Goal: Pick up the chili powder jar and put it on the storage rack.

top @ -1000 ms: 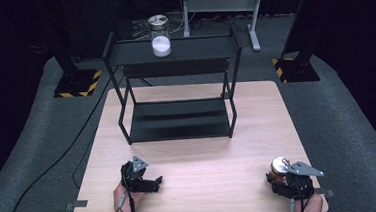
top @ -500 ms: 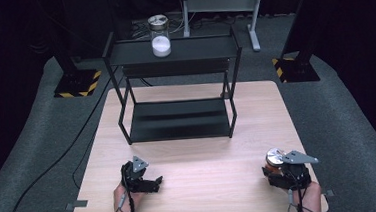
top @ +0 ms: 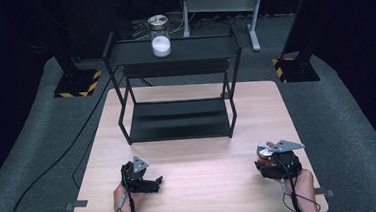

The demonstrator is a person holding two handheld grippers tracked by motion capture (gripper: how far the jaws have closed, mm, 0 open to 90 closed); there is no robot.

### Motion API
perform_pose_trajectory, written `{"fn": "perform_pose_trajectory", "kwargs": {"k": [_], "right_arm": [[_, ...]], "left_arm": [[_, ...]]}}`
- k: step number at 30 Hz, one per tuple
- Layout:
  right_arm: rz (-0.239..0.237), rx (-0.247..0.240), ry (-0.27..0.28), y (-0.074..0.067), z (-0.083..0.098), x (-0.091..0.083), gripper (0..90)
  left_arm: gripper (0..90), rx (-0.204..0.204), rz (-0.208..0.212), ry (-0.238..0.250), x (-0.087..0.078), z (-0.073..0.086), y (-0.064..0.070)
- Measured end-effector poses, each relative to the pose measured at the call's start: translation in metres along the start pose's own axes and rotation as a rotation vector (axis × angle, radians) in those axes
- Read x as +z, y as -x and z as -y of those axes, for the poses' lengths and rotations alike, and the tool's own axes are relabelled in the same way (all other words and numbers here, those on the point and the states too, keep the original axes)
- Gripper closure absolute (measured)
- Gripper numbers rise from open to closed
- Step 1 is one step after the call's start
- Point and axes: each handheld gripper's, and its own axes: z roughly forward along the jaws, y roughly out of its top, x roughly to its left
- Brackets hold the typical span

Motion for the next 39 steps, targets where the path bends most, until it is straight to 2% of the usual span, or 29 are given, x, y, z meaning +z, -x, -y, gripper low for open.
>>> {"fn": "perform_pose_trajectory", "kwargs": {"k": [16, 19, 31, 39], "right_arm": [[-0.045, -0.032, -0.034, -0.002, -0.035, 0.017, 31.0], [-0.065, -0.038, -0.032, -0.002, -0.040, 0.022, 31.0], [-0.097, -0.065, -0.025, -0.007, -0.064, 0.037, 31.0], [-0.116, -0.075, -0.042, -0.009, -0.080, 0.049, 31.0]], "left_arm": [[0.0, 0.004, -0.009, 0.005, 0.000, 0.001, 0.002], [0.0, -0.019, 0.007, -0.005, 0.000, 0.000, -0.002], [0.0, -0.018, 0.007, -0.005, 0.000, 0.000, -0.002], [0.0, -0.017, 0.007, -0.004, 0.000, 0.000, -0.002]]}}
